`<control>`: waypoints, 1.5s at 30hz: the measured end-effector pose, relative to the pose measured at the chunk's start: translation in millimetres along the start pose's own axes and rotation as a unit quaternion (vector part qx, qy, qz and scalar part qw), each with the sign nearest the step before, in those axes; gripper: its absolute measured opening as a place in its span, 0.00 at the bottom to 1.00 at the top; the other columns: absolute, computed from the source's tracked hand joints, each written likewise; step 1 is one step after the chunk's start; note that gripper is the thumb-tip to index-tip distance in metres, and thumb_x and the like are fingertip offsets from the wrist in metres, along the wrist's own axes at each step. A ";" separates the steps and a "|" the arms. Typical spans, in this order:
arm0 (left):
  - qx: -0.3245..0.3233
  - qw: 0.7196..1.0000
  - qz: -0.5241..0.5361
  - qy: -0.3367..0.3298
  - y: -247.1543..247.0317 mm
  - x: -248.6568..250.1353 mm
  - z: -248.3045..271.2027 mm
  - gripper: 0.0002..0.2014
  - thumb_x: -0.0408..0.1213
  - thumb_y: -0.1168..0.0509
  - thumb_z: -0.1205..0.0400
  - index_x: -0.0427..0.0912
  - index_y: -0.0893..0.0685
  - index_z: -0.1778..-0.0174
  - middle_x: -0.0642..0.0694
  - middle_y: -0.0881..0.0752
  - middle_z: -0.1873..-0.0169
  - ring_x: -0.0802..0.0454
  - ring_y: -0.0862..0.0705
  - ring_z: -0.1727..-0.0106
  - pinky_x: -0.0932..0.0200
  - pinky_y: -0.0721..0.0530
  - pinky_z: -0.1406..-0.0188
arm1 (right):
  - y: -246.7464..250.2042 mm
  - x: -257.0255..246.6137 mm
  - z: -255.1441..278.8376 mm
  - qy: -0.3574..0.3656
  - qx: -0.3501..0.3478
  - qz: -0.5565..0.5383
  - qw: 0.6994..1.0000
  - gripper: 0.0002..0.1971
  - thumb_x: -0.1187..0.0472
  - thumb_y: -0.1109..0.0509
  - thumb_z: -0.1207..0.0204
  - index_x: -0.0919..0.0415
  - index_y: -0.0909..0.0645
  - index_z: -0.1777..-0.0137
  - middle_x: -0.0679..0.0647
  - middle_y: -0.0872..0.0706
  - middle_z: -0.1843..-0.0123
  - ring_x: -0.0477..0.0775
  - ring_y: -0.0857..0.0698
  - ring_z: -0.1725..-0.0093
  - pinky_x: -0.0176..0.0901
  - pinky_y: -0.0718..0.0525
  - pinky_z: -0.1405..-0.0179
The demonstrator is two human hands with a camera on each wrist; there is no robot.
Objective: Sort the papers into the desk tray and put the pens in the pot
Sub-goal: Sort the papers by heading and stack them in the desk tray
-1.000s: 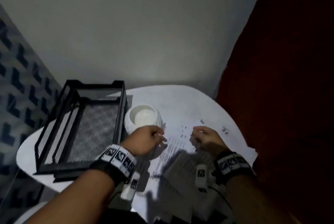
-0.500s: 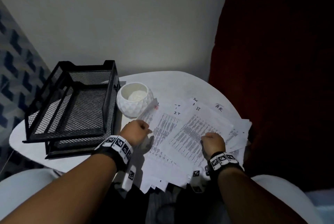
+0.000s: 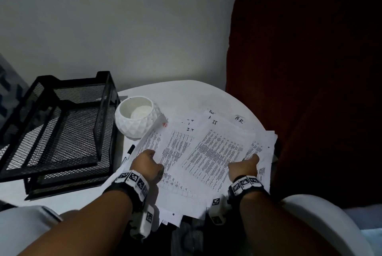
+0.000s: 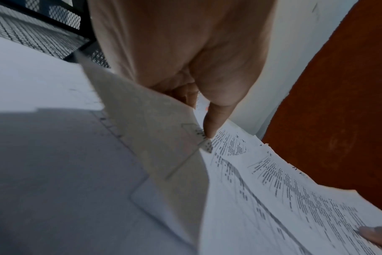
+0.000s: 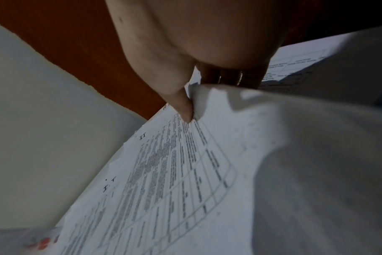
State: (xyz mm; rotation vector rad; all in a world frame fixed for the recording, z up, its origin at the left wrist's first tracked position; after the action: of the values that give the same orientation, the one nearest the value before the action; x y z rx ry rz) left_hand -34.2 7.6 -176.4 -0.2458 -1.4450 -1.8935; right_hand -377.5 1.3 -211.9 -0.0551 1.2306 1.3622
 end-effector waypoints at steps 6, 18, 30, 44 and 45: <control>0.012 0.999 0.035 -0.001 15.4 -6.9 4.4 0.11 0.38 0.25 0.23 0.38 0.12 0.70 0.44 0.10 0.74 0.45 0.11 0.66 0.57 0.16 0.65 | 9.0 -15.4 9.3 0.026 -0.029 0.042 0.998 0.16 0.58 0.26 0.17 0.71 0.12 0.36 0.66 0.10 0.34 0.69 0.12 0.35 0.50 0.14 0.37; 0.129 0.988 0.067 -0.058 99.2 0.1 52.5 0.08 0.33 0.37 0.13 0.43 0.14 0.43 0.45 0.14 0.60 0.43 0.17 0.58 0.56 0.24 0.55 | 50.6 -32.4 37.1 0.093 0.017 -0.195 0.976 0.17 0.76 0.42 0.14 0.76 0.18 0.30 0.74 0.14 0.34 0.68 0.17 0.44 0.53 0.20 0.41; 0.120 0.960 0.230 -0.102 162.9 27.3 75.7 0.09 0.29 0.38 0.13 0.40 0.12 0.47 0.40 0.08 0.55 0.37 0.10 0.52 0.51 0.14 0.55 | -0.4 -92.2 94.5 0.044 -0.268 -0.330 0.904 0.14 0.65 0.33 0.13 0.60 0.15 0.31 0.63 0.09 0.37 0.70 0.11 0.37 0.73 0.18 0.29; -0.013 0.960 0.268 -0.075 129.9 19.6 56.3 0.04 0.34 0.28 0.17 0.41 0.11 0.49 0.44 0.08 0.68 0.42 0.09 0.67 0.43 0.07 0.63 | -52.0 -89.8 130.1 0.102 -0.332 -0.234 0.908 0.12 0.68 0.32 0.13 0.60 0.13 0.34 0.56 0.06 0.43 0.55 0.06 0.49 0.54 0.07 0.47; -0.001 0.963 0.258 -0.078 132.0 19.3 54.6 0.03 0.32 0.31 0.16 0.39 0.12 0.51 0.43 0.12 0.72 0.41 0.13 0.71 0.45 0.11 0.68 | -49.1 -87.5 122.1 0.099 -0.316 -0.223 0.917 0.09 0.66 0.31 0.13 0.57 0.12 0.39 0.56 0.07 0.47 0.53 0.07 0.55 0.48 0.08 0.55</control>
State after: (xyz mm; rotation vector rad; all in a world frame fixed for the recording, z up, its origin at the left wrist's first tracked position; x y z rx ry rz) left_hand 22.4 34.9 -46.6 -0.7129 -1.3180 -1.4717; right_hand -242.7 6.1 -129.5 -0.8965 0.8180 1.3094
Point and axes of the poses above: each hand's wrist, its own z-axis away from the middle knuckle, its own y-axis out of the back of the hand, x = y × z, the point moved 5 cm from there along -z, towards the middle knuckle
